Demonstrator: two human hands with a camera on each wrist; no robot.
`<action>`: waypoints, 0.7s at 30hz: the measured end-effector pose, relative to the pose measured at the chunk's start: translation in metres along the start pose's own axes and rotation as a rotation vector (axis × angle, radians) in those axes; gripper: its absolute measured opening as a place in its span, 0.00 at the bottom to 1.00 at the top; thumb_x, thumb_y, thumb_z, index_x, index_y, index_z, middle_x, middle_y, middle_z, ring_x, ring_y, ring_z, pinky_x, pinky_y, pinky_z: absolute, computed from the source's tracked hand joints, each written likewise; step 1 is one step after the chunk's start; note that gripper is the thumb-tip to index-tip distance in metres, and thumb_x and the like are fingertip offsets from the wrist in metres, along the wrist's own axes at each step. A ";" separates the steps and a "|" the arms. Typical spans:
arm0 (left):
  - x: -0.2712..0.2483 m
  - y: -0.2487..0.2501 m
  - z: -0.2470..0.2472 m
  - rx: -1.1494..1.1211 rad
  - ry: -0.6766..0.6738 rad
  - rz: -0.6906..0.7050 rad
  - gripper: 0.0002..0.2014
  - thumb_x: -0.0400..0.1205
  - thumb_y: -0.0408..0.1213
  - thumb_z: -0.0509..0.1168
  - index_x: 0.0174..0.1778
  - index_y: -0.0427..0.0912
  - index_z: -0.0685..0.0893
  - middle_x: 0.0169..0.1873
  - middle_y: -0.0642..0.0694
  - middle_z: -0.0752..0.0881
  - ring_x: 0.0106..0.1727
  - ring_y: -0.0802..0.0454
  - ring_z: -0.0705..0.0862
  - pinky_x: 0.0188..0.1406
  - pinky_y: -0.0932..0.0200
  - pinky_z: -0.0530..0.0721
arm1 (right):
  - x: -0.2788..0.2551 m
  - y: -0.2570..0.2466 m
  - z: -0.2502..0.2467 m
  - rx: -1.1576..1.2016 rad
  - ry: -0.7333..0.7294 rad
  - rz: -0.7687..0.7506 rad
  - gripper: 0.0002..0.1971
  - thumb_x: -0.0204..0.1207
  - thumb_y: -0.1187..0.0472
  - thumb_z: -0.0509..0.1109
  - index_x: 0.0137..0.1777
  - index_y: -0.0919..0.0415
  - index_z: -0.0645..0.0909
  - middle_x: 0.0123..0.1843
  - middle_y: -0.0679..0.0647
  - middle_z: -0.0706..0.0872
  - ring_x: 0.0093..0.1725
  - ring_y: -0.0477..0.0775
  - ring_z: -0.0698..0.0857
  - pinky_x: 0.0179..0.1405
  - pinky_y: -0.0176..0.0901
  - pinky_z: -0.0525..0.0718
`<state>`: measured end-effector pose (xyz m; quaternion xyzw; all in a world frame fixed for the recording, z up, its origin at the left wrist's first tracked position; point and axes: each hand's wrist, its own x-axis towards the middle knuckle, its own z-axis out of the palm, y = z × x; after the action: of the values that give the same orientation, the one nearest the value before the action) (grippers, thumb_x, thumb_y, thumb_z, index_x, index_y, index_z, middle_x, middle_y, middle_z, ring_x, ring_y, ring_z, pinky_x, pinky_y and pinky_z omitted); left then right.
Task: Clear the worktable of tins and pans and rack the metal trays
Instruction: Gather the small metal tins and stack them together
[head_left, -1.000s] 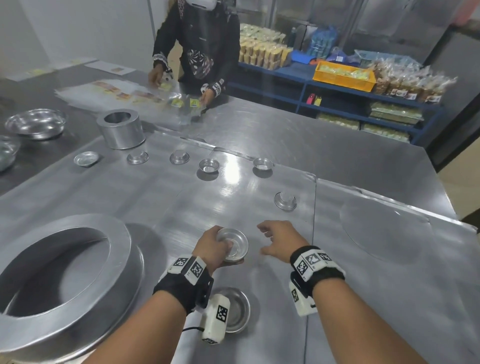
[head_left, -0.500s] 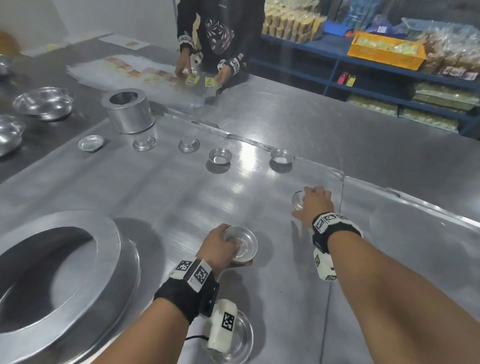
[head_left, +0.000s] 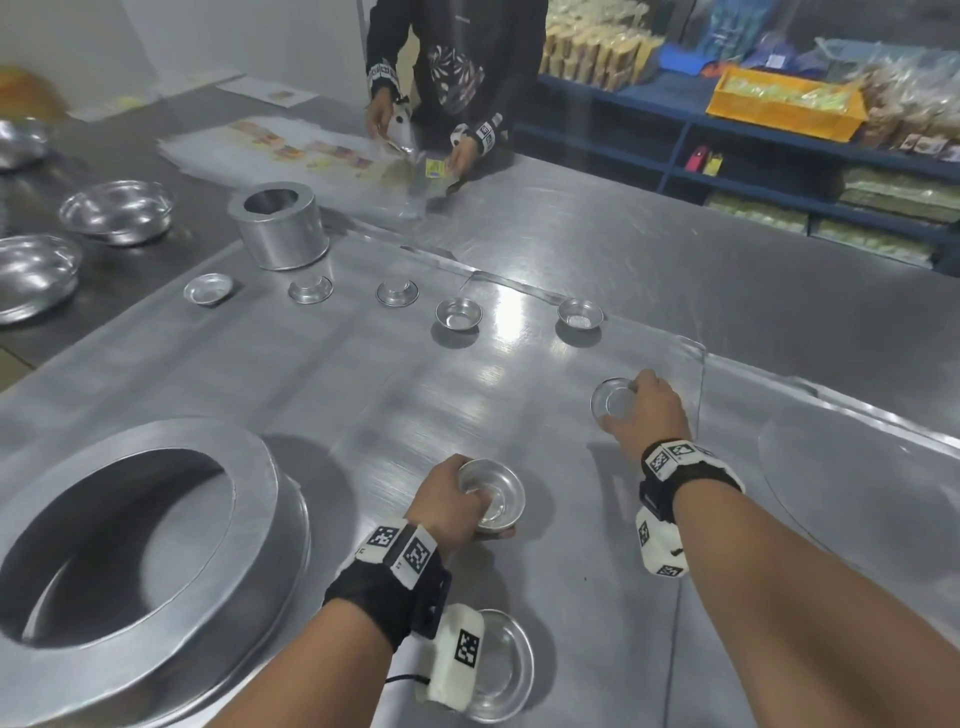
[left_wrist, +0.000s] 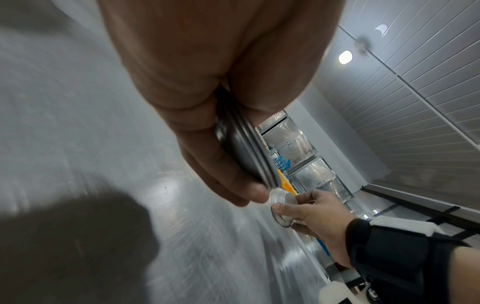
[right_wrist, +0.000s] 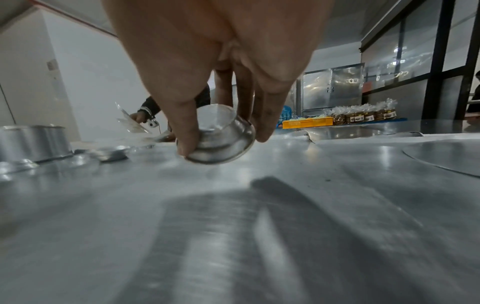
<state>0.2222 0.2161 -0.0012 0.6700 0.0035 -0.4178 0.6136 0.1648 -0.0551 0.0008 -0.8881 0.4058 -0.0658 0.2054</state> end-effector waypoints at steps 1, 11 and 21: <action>-0.003 0.001 -0.001 -0.015 0.001 -0.001 0.14 0.79 0.16 0.63 0.58 0.33 0.80 0.63 0.29 0.77 0.57 0.25 0.83 0.38 0.40 0.92 | -0.007 -0.006 -0.003 0.060 0.021 -0.002 0.28 0.67 0.55 0.81 0.62 0.63 0.73 0.61 0.61 0.80 0.57 0.62 0.79 0.49 0.43 0.73; -0.038 0.010 -0.017 -0.109 -0.014 -0.032 0.14 0.76 0.17 0.62 0.57 0.30 0.81 0.59 0.29 0.79 0.55 0.30 0.83 0.40 0.37 0.91 | -0.103 -0.069 -0.028 0.403 0.096 -0.233 0.34 0.58 0.44 0.84 0.64 0.46 0.76 0.61 0.47 0.73 0.59 0.51 0.82 0.62 0.50 0.86; -0.069 0.025 -0.042 -0.229 -0.142 -0.032 0.25 0.86 0.56 0.62 0.64 0.35 0.83 0.60 0.31 0.84 0.57 0.29 0.87 0.41 0.41 0.91 | -0.197 -0.124 -0.017 0.709 0.069 -0.262 0.33 0.55 0.56 0.90 0.59 0.52 0.77 0.57 0.45 0.84 0.58 0.44 0.87 0.62 0.43 0.87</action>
<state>0.2141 0.2795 0.0542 0.5641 0.0185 -0.4707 0.6782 0.1157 0.1603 0.0781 -0.8034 0.2475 -0.2577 0.4762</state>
